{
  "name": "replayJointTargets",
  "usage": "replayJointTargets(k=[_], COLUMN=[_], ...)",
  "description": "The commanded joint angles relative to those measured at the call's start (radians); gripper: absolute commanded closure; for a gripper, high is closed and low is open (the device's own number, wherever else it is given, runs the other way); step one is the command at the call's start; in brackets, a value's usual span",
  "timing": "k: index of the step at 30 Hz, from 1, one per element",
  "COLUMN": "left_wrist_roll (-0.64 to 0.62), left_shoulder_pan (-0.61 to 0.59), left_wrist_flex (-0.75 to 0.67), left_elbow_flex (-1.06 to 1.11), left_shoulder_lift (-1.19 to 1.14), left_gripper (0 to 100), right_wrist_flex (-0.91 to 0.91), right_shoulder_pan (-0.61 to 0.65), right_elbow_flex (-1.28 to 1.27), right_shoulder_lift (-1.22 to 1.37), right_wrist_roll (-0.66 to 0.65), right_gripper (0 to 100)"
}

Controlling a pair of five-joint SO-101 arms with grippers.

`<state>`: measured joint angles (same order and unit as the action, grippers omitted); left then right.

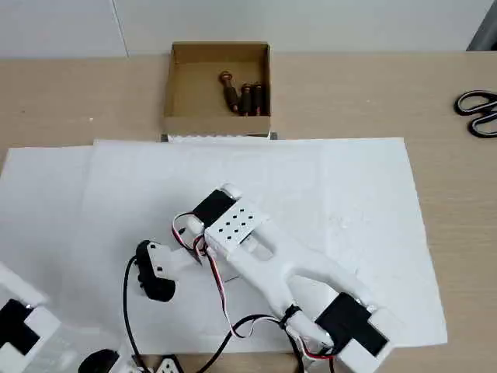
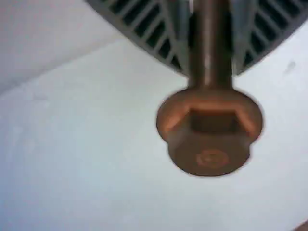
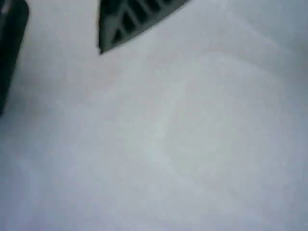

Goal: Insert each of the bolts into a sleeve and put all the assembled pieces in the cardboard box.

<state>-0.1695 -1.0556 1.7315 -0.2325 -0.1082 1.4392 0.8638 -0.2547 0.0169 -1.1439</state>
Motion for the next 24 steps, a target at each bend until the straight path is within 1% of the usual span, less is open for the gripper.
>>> replayJointTargets(k=[1, 6, 11, 16, 21, 24], left_wrist_roll=[0.008, 0.006, 0.009, 0.008, 0.008, 0.008], left_shoulder_pan=[0.014, 0.017, 0.017, 0.018, 0.028, 0.031], left_wrist_flex=[0.02, 0.02, 0.02, 0.02, 0.02, 0.02], left_elbow_flex=[-0.008, -0.008, -0.008, -0.008, -0.008, -0.008], left_shoulder_lift=[0.058, 0.058, 0.058, 0.058, 0.058, 0.058], left_gripper=[99, 99, 99, 99, 99, 99], right_wrist_flex=[-0.021, -0.104, -0.116, -0.137, -0.131, -0.093], right_shoulder_pan=[-0.015, -0.025, -0.027, -0.054, -0.058, -0.07], right_elbow_flex=[0.025, -0.029, -0.031, -0.031, -0.017, 0.031], right_shoulder_lift=[-0.002, 0.051, 0.107, 0.131, 0.13, 0.09], right_wrist_roll=[-0.009, -0.011, -0.011, -0.011, -0.011, -0.011], right_gripper=[76.8, 76.8, 76.8, 76.9, 83.6, 84.9])
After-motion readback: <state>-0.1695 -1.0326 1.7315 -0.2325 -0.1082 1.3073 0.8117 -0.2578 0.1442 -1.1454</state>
